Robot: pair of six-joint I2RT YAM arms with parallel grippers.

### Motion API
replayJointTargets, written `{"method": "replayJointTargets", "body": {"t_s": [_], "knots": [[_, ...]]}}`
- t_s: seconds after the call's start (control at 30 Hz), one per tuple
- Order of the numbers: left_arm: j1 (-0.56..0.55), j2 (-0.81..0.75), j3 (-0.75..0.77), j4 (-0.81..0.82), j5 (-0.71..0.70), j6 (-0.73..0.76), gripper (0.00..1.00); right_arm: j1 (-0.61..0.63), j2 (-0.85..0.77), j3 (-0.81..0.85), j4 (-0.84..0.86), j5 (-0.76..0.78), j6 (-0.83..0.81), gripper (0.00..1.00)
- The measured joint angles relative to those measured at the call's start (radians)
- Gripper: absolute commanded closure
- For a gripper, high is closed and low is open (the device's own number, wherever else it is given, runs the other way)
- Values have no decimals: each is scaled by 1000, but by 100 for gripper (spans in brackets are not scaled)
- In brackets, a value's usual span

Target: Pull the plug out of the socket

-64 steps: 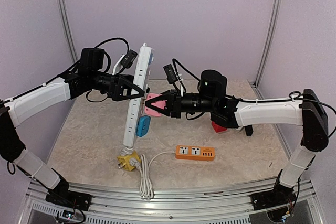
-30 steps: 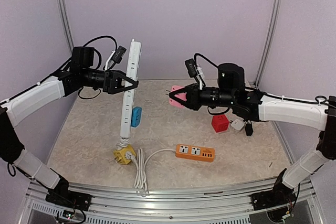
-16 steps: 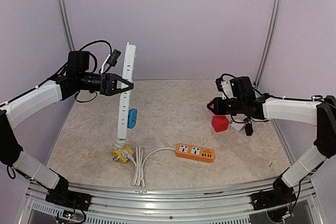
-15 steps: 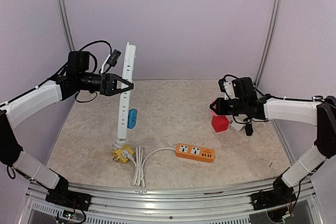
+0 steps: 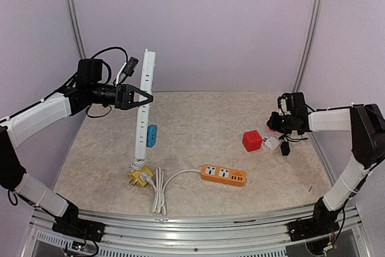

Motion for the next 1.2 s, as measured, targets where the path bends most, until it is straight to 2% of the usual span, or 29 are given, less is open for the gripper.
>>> {"method": "replayJointTargets", "body": {"t_s": [0.3, 0.37, 0.5, 0.67, 0.77, 0.97, 1.2], "knots": [[0, 0, -1, 8, 0, -5, 98, -18, 186, 145, 13, -45, -35, 98], [0, 0, -1, 10, 0, -5, 98, -18, 216, 168, 11, -50, -40, 93], [0, 0, -1, 14, 0, -6, 98, -18, 256, 200, -1, -51, -49, 74], [0, 0, -1, 15, 1, -6, 98, -18, 256, 201, -13, -51, -57, 67], [0, 2, -2, 19, 8, -9, 98, -18, 256, 204, -18, -46, -66, 59], [0, 7, -4, 27, 12, -18, 98, -18, 253, 204, -29, -24, -80, 35], [-9, 7, -13, 49, 19, -35, 98, -18, 131, 201, -90, 33, -122, 25]]}}
